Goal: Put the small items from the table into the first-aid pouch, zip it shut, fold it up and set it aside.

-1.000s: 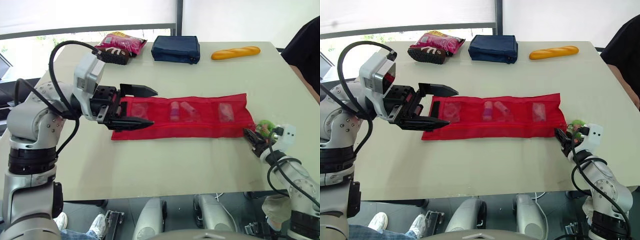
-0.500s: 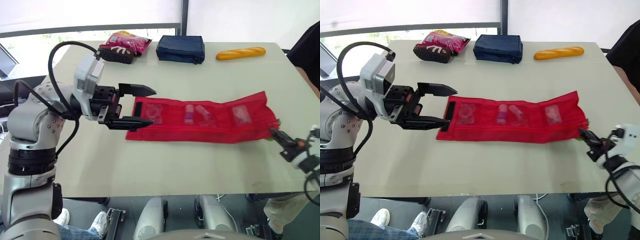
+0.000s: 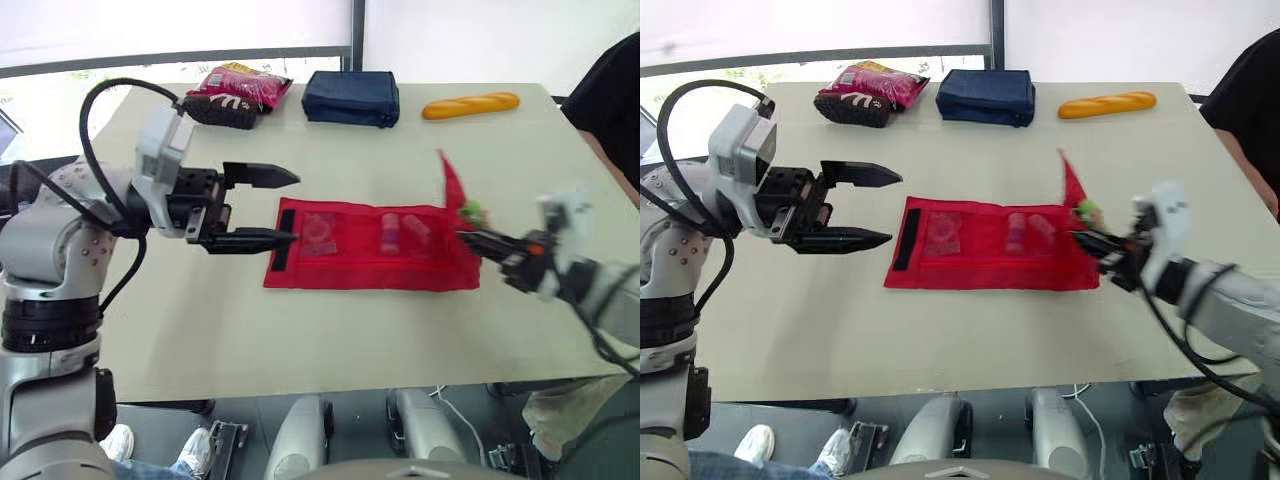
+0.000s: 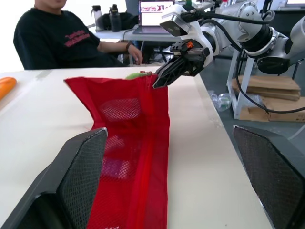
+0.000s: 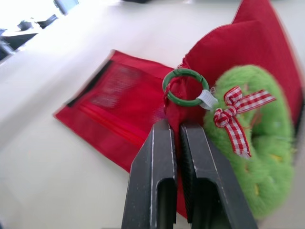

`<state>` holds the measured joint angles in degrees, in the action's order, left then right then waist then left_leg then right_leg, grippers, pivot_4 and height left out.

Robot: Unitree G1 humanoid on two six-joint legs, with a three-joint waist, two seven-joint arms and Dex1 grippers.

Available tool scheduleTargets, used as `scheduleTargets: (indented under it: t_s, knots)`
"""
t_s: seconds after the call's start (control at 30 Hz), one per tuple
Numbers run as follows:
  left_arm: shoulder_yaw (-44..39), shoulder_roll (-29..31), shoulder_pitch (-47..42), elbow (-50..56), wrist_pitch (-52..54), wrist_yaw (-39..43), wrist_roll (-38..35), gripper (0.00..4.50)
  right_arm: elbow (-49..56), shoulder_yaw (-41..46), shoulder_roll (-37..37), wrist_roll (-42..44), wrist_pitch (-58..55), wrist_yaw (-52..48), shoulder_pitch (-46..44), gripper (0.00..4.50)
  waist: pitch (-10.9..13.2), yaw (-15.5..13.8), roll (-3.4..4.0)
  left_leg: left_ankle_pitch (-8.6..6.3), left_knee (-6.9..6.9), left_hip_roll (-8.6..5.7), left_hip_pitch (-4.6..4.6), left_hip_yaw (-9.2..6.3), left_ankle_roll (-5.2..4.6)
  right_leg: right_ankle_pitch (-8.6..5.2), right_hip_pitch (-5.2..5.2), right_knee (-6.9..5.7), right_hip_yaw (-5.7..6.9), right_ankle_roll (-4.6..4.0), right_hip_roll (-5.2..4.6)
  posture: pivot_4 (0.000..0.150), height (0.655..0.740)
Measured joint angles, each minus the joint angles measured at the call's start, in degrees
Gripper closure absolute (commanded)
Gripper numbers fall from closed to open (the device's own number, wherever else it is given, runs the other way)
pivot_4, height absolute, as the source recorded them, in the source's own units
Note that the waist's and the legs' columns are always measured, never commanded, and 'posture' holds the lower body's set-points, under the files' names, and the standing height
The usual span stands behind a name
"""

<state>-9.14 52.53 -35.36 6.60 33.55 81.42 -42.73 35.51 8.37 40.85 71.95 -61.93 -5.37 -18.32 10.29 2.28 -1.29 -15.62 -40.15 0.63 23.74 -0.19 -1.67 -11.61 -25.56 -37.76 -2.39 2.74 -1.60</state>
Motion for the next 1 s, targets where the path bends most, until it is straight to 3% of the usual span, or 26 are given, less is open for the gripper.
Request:
scheduleTargets:
  t_s: [0.27, 0.3, 0.33, 0.43, 0.47, 0.53, 0.57, 0.67, 1.0]
  knots:
    - [-1.3, 0.3, 2.3, -0.3, -1.2, -0.9, 0.8, 0.0, -7.0, -29.6, -10.5, -23.5, 0.2, -0.2, -8.9, 4.4, 0.0, 0.0, -0.03, 0.0, 0.01, 0.03, 0.1, -0.05, 0.0, 0.05, -0.09, 0.03, 0.03, 0.04, -0.07, 0.15, 0.7105]
    - [-1.6, 0.3, 2.9, -0.2, -1.2, -1.6, 0.8, 0.0, -8.7, -32.5, -10.7, -29.3, 2.3, -0.3, -9.3, 4.12, 0.0, -0.1, -0.04, 0.0, 0.0, 0.0, 0.09, -0.05, 0.0, 0.04, -0.09, 0.04, 0.02, 0.04, -0.16, 0.15, 0.7105]
    - [-1.6, 0.3, 3.1, -0.2, -1.2, -1.7, 0.8, 0.0, -9.2, -32.7, -10.7, -30.8, 2.8, -0.3, -9.4, 3.55, 0.0, -0.2, -0.04, 0.0, -0.01, 0.0, 0.09, -0.06, 0.0, 0.03, -0.08, 0.04, 0.02, 0.04, -0.2, 0.15, 0.7105]
    - [-1.9, 0.3, 4.0, 0.5, -1.2, -2.0, 0.7, 0.0, -9.6, -33.8, -10.8, -34.4, 5.6, -1.1, -9.4, 2.93, 0.0, -0.2, -0.06, 0.0, -0.03, -0.01, 0.05, -0.06, 0.0, 0.02, -0.06, 0.02, 0.02, 0.03, -0.2, 0.15, 0.7105]
    - [-2.1, 0.3, 4.4, 0.9, -1.2, -2.3, 0.7, 0.0, -9.4, -33.5, -10.8, -34.5, 6.3, -1.9, -8.9, 2.43, 0.0, -0.2, -0.06, 0.0, -0.03, -0.01, 0.04, -0.06, 0.0, 0.02, -0.06, 0.02, 0.02, 0.03, -0.2, 0.15, 0.7105]
    - [-2.4, 0.1, 6.8, 1.5, -1.0, -3.4, 0.3, 0.0, -5.5, -29.4, -9.4, -33.1, 9.1, -7.5, -5.5, 1.93, 0.0, -0.3, -0.04, 0.0, -0.02, 0.01, 0.09, -0.13, 0.0, 0.11, -0.08, 0.0, 0.08, 0.18, -0.18, 0.15, 0.7105]
    - [-2.8, -0.1, 7.5, 1.8, -0.7, -4.1, 0.1, 0.0, -3.8, -27.3, -8.4, -32.2, 10.2, -9.9, -4.4, 1.22, 0.0, -0.3, -0.05, 0.0, -0.02, 0.02, 0.1, -0.2, 0.0, 0.13, -0.08, 0.01, 0.09, 0.2, -0.19, 0.15, 0.7105]
    - [-3.7, -0.5, 9.9, 2.5, 0.1, -5.9, -0.4, 0.0, 0.3, -21.3, -5.7, -29.9, 11.4, -14.5, -2.0, 0.06, 0.0, -0.3, -0.06, 0.0, -0.02, 0.02, 0.08, -0.18, 0.0, 0.13, -0.07, 0.02, 0.08, 0.22, -0.2, 0.15, 0.7105]
    - [-4.4, -3.7, 22.0, 5.5, 6.0, -20.9, 1.1, 0.0, 8.5, 4.2, 7.3, -24.4, 18.8, -31.2, 14.0, 0.06, 0.0, -0.6, -0.05, 0.0, -0.02, 0.06, -0.03, -0.17, 0.0, 0.1, 0.03, 0.0, 0.09, 0.2, -0.21, 0.15, 0.7105]
